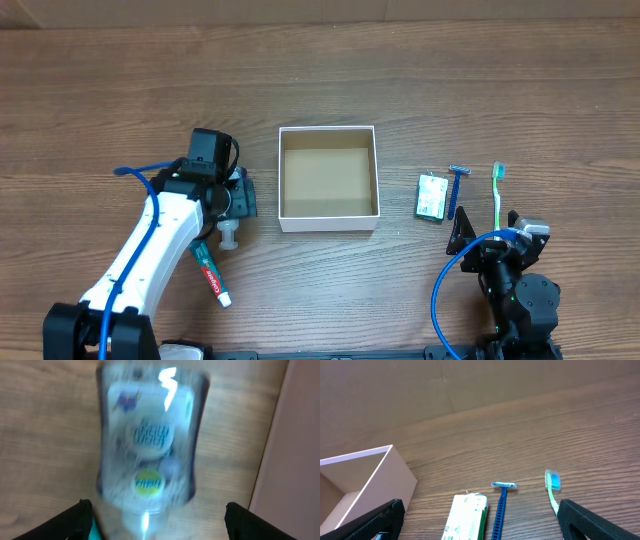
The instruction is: Pack container
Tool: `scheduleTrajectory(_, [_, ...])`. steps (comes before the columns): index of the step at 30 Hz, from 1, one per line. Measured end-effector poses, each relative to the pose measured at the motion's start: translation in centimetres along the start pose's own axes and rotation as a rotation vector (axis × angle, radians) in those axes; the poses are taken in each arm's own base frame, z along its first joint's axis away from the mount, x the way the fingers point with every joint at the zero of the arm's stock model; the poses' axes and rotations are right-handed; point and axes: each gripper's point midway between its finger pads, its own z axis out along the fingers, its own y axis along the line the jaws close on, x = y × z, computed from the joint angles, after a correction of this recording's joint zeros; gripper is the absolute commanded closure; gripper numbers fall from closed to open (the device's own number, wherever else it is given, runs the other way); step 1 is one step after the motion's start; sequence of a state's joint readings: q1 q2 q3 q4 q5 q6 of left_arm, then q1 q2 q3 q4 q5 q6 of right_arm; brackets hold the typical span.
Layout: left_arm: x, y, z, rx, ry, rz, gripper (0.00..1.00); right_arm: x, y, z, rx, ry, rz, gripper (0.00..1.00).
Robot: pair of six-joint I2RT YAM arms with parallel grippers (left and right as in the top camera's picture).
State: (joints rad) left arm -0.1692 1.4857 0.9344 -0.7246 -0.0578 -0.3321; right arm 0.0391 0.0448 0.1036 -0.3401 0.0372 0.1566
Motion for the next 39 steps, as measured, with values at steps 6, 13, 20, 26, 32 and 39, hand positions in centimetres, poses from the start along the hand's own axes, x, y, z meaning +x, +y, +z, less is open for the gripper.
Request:
scheduleTrajectory(6, [-1.8, -0.6, 0.6, 0.021, -0.062, -0.006, 0.2, 0.0, 0.0, 0.0, 0.0, 0.0, 0.0, 0.0])
scheduleTrajectory(13, [1.6, 0.5, 0.7, -0.025, 0.077, -0.001, 0.3, 0.0, 0.0, 0.0, 0.0, 0.001, 0.0, 0.0])
scheduleTrajectory(20, [5.5, 1.7, 0.4, -0.067, 0.231, 0.006, 0.29, 0.0, 0.0, 0.0, 0.0, 0.0, 0.0, 0.0])
scheduleTrajectory(26, [7.2, 2.0, 1.9, -0.066, 0.246, -0.002, 0.3, 0.0, 0.0, 0.0, 0.0, 0.0, 0.0, 0.0])
scheduleTrajectory(32, [8.6, 2.4, 3.5, -0.067, 0.244, -0.024, 0.36, 0.0, 0.0, 0.0, 0.0, 0.001, 0.0, 0.0])
scheduleTrajectory(39, [8.7, 2.3, 3.6, -0.065, 0.244, -0.041, 0.59, 0.0, 0.0, 0.0, 0.0, 0.0, 0.0, 0.0])
